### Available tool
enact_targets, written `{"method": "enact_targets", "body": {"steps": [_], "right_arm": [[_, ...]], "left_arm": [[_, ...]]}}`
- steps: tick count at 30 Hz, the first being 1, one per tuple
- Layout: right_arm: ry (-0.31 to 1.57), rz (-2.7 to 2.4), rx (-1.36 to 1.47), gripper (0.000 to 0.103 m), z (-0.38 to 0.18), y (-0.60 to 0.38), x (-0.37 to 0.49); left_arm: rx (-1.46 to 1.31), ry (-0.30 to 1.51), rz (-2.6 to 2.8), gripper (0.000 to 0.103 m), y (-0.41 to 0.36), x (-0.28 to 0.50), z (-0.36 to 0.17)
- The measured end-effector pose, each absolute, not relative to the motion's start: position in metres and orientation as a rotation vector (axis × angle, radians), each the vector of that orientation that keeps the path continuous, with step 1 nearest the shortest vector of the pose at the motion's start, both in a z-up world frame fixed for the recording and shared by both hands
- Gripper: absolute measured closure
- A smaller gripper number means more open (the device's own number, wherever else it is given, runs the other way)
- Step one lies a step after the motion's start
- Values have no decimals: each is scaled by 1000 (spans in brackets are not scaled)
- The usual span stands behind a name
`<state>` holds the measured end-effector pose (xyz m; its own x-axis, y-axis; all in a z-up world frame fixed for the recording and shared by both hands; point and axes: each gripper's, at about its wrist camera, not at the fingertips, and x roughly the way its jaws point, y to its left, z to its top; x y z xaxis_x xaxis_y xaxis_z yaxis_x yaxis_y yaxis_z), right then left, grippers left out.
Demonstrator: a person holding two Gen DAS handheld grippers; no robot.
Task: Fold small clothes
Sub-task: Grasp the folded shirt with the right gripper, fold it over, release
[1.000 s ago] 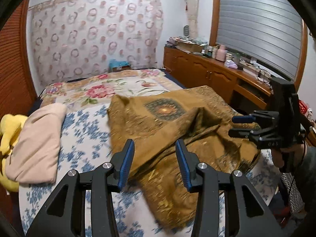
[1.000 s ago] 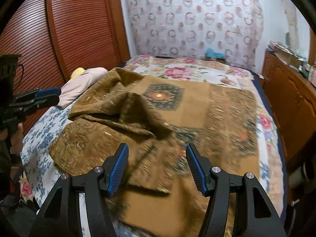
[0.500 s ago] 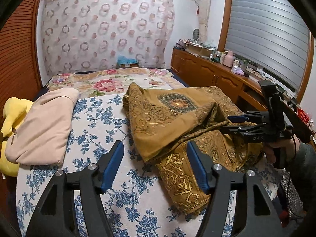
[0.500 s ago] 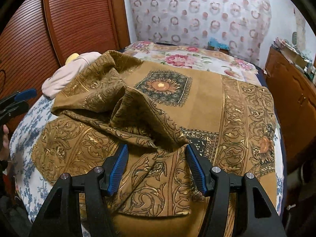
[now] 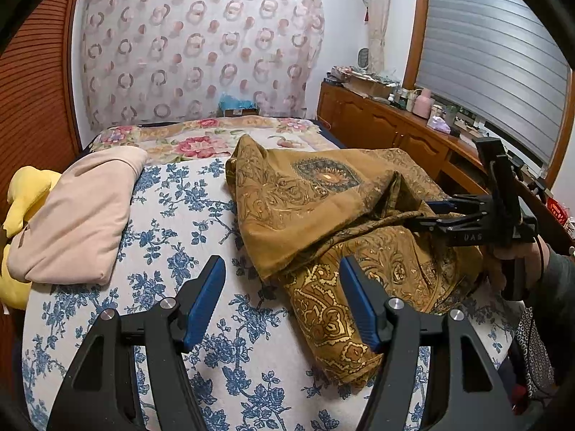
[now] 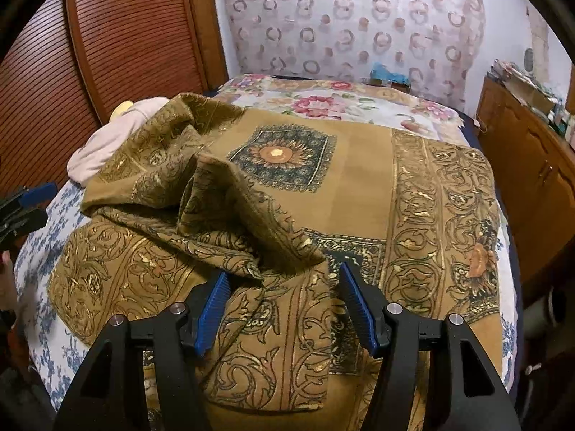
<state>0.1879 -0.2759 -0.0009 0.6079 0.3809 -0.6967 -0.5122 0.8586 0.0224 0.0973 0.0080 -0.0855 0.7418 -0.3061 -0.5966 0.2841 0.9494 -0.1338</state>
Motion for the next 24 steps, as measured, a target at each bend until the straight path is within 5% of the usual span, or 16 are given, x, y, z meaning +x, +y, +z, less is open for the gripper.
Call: {"method": "enact_targets", "body": {"steps": [1,3,6,19,24], "right_arm": [[759,527,-193,43,-2,-274,187],[742,564,-199,70,-1,-271,184],[688,607,-237,91,3,-267,173],[462,546,-193,98,56,-316,114],[515,433,-190,97,40,-346,100]], "left_arm": [[-35,660,-323,36,8,97,-85],[-36,660,-325,36,8,97,-85],[-35,660,-324,36,8,97,-85],[-40,652,-352,36,-8,90,-84],[-48,640,-376,36,-16,87,-79]]}}
